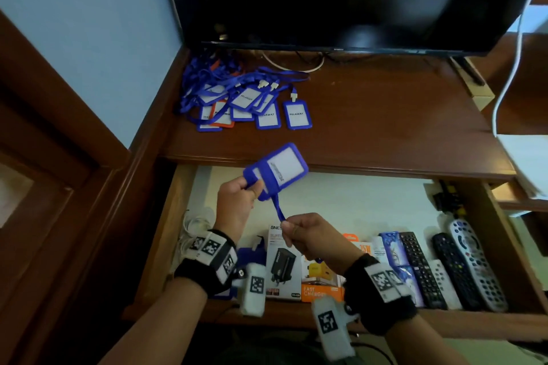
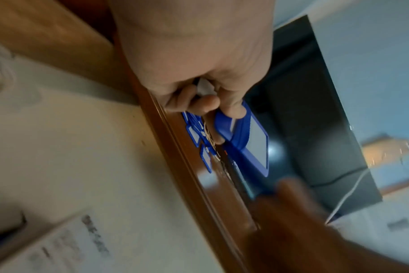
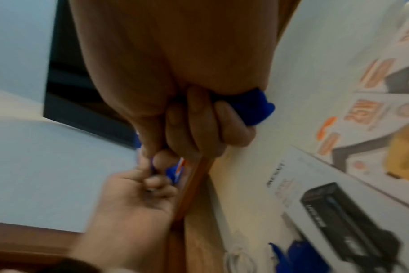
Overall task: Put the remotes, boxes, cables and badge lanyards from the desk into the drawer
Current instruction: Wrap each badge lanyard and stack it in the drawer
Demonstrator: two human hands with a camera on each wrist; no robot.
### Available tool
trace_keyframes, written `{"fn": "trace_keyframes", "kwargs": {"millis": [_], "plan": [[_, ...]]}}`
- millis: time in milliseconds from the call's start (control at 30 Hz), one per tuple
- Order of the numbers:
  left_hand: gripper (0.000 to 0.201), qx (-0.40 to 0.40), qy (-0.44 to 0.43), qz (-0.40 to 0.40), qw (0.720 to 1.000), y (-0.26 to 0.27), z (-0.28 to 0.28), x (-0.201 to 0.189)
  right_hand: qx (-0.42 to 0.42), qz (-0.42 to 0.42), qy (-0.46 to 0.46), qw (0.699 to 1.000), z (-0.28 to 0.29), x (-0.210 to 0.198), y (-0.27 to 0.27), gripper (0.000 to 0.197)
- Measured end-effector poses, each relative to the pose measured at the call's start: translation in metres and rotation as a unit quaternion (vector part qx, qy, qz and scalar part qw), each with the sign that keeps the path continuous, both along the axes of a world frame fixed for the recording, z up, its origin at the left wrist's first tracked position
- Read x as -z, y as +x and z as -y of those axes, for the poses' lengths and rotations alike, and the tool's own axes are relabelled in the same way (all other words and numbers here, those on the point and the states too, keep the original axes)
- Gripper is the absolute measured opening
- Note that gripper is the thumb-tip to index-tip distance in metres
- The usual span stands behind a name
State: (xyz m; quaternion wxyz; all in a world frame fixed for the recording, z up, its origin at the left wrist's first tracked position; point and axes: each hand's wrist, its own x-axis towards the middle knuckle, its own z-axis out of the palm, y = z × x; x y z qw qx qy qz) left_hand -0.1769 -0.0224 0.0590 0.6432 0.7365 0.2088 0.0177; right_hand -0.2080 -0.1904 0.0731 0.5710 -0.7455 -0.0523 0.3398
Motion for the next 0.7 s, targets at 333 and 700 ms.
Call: {"fn": "trace_keyframes", "kwargs": {"millis": [333,700], "plan": [[0.017,0.345,0.295,-0.107,0.885,0.000,-0.007,0.001,0.042,0.122,-0.045,0.991,0.018,-0.027,0.027,0.034],[0.027,0.442,-0.098,-0.059,0.890,-0.005,-0.037,-0.023,0.078,0.061,0.081,0.992,0.028,-0.010,0.006,0.024]]}}
